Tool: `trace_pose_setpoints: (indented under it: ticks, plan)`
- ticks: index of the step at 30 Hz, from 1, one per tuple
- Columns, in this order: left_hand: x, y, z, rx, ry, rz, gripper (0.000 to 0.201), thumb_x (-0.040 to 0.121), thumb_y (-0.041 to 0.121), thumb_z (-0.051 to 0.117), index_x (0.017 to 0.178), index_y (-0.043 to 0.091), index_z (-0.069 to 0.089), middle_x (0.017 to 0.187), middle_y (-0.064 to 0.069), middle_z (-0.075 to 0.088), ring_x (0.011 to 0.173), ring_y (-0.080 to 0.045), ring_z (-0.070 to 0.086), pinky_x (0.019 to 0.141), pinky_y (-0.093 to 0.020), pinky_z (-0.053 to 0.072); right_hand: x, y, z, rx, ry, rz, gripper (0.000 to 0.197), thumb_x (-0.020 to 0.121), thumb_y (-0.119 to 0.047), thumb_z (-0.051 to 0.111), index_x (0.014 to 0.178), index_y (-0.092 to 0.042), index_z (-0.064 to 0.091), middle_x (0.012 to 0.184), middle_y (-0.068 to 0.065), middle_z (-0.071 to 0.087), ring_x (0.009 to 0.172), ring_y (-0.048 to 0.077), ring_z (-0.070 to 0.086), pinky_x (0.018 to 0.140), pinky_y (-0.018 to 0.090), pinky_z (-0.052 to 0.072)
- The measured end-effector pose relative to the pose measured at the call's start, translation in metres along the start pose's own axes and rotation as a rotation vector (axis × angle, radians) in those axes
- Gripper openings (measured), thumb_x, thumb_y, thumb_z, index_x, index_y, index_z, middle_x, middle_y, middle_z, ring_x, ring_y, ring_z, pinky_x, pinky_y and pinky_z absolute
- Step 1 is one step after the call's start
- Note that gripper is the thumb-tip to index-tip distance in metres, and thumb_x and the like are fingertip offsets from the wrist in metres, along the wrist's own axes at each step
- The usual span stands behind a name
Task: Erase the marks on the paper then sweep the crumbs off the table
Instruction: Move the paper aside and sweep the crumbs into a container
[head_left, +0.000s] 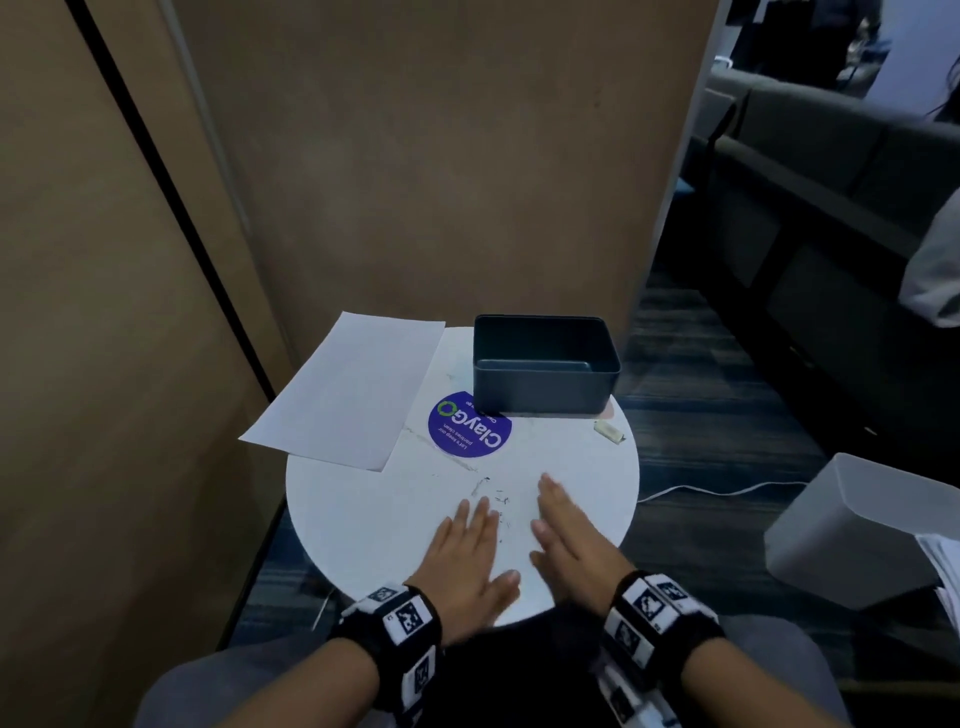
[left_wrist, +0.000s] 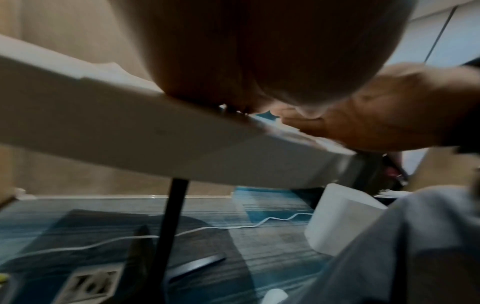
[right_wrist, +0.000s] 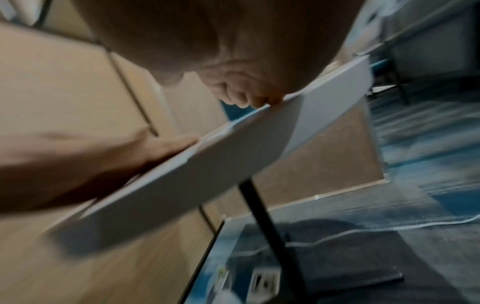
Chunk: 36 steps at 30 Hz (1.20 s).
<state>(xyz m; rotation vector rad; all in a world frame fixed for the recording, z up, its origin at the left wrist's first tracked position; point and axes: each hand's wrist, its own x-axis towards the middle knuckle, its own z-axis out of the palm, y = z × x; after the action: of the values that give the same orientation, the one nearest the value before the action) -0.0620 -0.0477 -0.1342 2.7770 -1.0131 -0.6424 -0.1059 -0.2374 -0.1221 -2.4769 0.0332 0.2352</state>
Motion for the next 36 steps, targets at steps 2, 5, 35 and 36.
trace_pose_setpoints:
  ticks: [2,5,35,36]
  plan:
    - [0.004,0.002,-0.010,-0.074,0.004,0.034,0.075,0.103,0.053,0.019,0.157,0.009,-0.009,0.164,-0.007,-0.020,0.150,-0.022,-0.019,0.122,-0.035,-0.008,0.012,0.013,-0.016,-0.066,0.065,0.071,0.066,0.106,-0.041,0.024,0.157,-0.012,-0.006,0.164,0.001,-0.012,0.150,0.011,-0.013,0.118,0.025,-0.009]
    - [0.014,-0.032,-0.027,-0.069,0.160,-0.110,0.112,0.074,0.081,-0.020,0.157,0.009,-0.006,0.165,-0.008,-0.015,0.152,-0.023,-0.014,0.120,-0.034,-0.008,0.023,0.030,-0.021,-0.244,-0.006,0.133,0.090,0.088,-0.068,-0.003,0.155,-0.010,-0.013,0.160,0.003,-0.025,0.149,0.015,-0.019,0.118,0.030,-0.012]
    - [0.026,-0.026,-0.046,-0.103,-0.086,-0.003,0.072,0.105,0.049,0.025,0.158,0.008,0.001,0.165,-0.009,-0.010,0.153,-0.024,-0.007,0.122,-0.037,0.002,0.034,0.020,-0.016,-0.386,-0.127,0.183,0.119,0.055,-0.079,-0.034,0.154,-0.013,-0.017,0.152,0.000,-0.036,0.148,0.020,-0.025,0.119,0.038,-0.012]
    - [0.028,-0.032,-0.052,-0.082,-0.025,-0.025,0.071,0.105,0.049,0.027,0.158,0.007,0.006,0.166,-0.011,-0.006,0.153,-0.024,-0.003,0.123,-0.037,0.005,0.033,0.020,-0.014,-0.389,-0.132,0.182,0.125,0.050,-0.078,-0.038,0.154,-0.013,-0.017,0.150,-0.001,-0.037,0.148,0.020,-0.025,0.119,0.038,-0.012]
